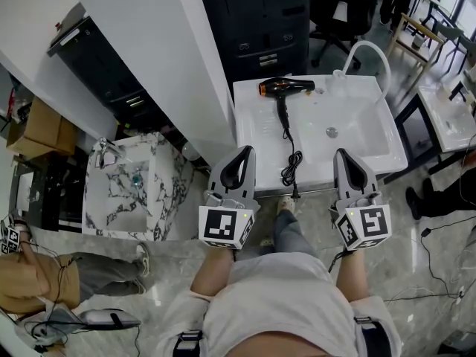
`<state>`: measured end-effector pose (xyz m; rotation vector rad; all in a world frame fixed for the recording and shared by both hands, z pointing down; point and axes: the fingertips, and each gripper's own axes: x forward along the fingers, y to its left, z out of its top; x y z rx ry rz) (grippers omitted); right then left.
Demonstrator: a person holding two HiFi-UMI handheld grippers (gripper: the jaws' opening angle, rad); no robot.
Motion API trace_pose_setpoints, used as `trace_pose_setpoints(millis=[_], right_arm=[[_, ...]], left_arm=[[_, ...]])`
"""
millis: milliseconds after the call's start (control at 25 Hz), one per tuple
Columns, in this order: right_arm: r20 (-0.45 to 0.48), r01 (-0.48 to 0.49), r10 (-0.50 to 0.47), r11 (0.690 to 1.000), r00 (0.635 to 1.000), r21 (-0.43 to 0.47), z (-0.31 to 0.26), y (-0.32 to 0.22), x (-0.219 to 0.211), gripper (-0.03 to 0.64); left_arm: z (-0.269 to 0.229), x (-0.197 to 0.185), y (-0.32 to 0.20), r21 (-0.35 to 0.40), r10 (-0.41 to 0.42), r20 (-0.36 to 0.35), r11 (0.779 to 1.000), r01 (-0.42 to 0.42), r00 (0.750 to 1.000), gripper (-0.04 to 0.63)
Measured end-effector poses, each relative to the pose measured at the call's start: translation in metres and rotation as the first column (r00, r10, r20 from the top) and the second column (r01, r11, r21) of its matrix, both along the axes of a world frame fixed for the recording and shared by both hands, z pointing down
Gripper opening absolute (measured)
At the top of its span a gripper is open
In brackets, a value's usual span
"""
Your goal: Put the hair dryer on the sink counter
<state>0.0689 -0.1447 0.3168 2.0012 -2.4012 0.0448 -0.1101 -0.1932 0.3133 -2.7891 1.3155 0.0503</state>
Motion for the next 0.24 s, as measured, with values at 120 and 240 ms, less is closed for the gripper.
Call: trace_pose_setpoints(millis=[120, 240], right_arm=[[-0.002, 0.002, -0.002, 1.000, 1.000, 0.002, -0.0006, 0.0000, -0.0015, 0.009], [-0.003, 0.004, -0.004, 1.000, 1.000, 0.003, -0.0005, 0.0003, -0.0032, 0.009]], left_arm=[[-0.0005, -0.0009, 0.0000, 0.003, 0.000, -0.007, 1.000, 0.000, 1.000, 0.014], [-0.0001, -0.0020, 0.0003, 0.003, -0.001, -0.011, 1.000, 0.001, 1.000, 0.014]])
